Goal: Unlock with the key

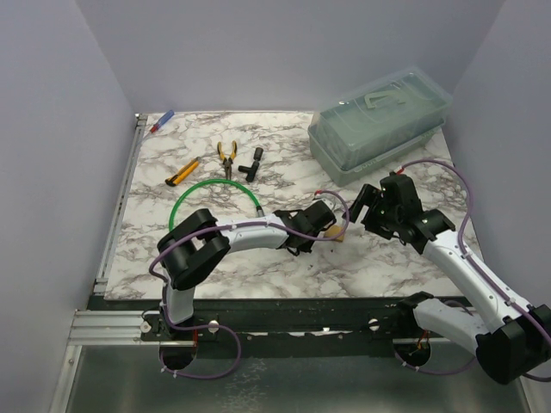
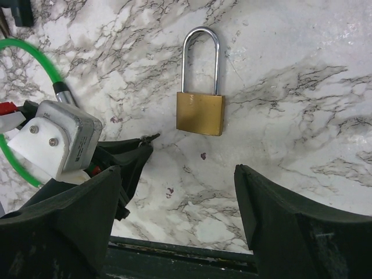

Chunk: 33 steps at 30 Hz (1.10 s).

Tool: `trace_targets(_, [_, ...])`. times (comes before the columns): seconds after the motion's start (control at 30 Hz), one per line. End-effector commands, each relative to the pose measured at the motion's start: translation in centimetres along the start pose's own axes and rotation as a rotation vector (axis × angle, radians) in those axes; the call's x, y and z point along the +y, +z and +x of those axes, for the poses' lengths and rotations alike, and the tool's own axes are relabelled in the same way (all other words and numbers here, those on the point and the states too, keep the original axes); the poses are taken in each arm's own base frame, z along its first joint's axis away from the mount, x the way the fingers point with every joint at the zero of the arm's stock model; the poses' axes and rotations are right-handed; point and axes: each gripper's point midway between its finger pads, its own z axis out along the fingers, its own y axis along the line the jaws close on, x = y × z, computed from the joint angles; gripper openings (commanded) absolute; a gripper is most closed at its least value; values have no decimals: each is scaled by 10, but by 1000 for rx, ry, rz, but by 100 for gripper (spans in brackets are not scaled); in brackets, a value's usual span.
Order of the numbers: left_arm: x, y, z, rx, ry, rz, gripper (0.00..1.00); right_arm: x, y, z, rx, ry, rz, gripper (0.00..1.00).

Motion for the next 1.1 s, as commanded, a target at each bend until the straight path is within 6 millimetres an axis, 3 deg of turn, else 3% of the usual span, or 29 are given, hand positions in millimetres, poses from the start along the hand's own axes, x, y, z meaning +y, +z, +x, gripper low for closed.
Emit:
trace_targets(0.0, [16, -4, 47, 122, 32, -42, 18, 4, -8, 0, -14, 6, -29, 84])
trace_targets(0.4, [14, -35, 26, -35, 24, 32, 18, 26, -17, 3, -21, 96, -168, 81])
trace_targets(0.67, [8, -57, 13, -127, 19, 100, 18, 48, -11, 26, 94, 145, -311, 79])
trace_targets(0.83, [9, -60, 14, -141, 20, 106, 19, 61, -3, 44, 194, 170, -404, 77])
trace_targets(1.07, [15, -58, 30, -77, 44, 83, 47, 49, 14, 59, 274, 207, -319, 75])
